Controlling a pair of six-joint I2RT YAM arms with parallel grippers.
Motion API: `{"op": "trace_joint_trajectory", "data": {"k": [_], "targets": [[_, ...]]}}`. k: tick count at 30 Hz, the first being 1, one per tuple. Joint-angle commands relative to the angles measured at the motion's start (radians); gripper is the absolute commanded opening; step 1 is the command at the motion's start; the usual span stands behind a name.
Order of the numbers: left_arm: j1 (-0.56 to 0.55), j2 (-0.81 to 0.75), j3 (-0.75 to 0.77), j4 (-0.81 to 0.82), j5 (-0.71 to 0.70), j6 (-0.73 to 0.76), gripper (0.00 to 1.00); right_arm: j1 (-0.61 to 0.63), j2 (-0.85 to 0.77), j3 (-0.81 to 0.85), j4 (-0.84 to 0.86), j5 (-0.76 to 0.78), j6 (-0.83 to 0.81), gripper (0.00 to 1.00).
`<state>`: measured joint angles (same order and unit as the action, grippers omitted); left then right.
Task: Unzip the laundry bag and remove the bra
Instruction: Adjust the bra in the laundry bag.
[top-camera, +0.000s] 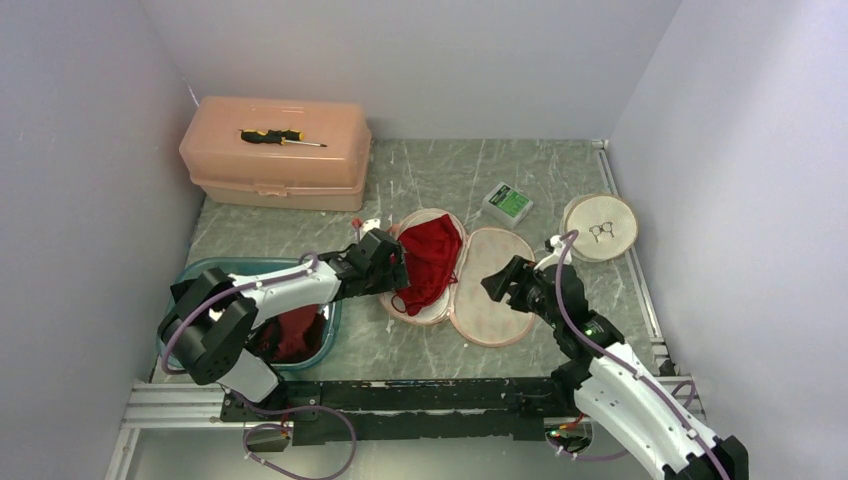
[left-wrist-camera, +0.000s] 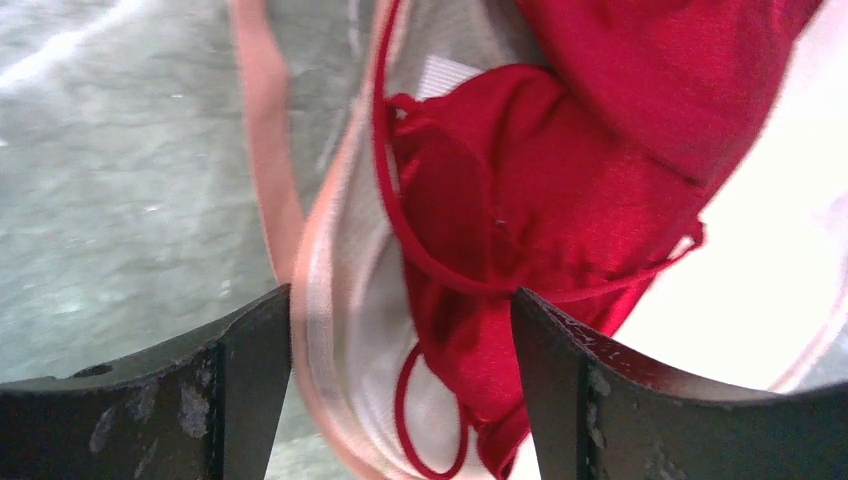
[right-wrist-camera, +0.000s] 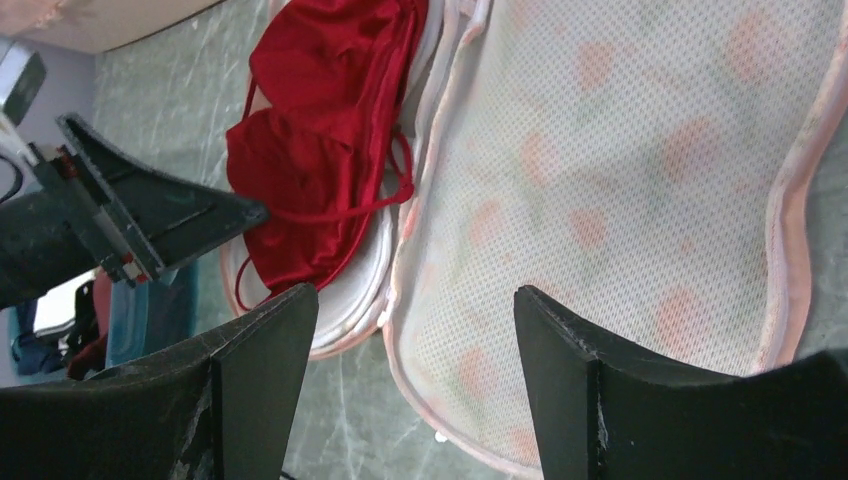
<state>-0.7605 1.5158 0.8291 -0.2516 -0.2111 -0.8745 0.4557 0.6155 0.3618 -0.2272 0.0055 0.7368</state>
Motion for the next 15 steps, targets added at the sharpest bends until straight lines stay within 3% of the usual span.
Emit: {"op": "trace_joint_trajectory", "data": {"k": [1,5,9,15], "targets": [[0.001,0.0,-0.062,0.227,0.14,-0.038,0.79,0.005,-0.073,0.0,-0.017,-0.026,-0.014,0.76],[-0.03,0.02,-0.107,0.363,0.202,-0.071,0.76,0.005,-0.069,0.007,-0.028,-0.02,-0.021,0.76],[-0.115,0.05,-0.078,0.389,0.202,-0.063,0.74,0.005,-0.065,0.006,-0.017,-0.023,-0.014,0.76],[-0.165,-0.045,-0.066,0.26,0.099,-0.087,0.75,0.005,-0.069,0.003,-0.005,-0.03,-0.018,0.76]]}}
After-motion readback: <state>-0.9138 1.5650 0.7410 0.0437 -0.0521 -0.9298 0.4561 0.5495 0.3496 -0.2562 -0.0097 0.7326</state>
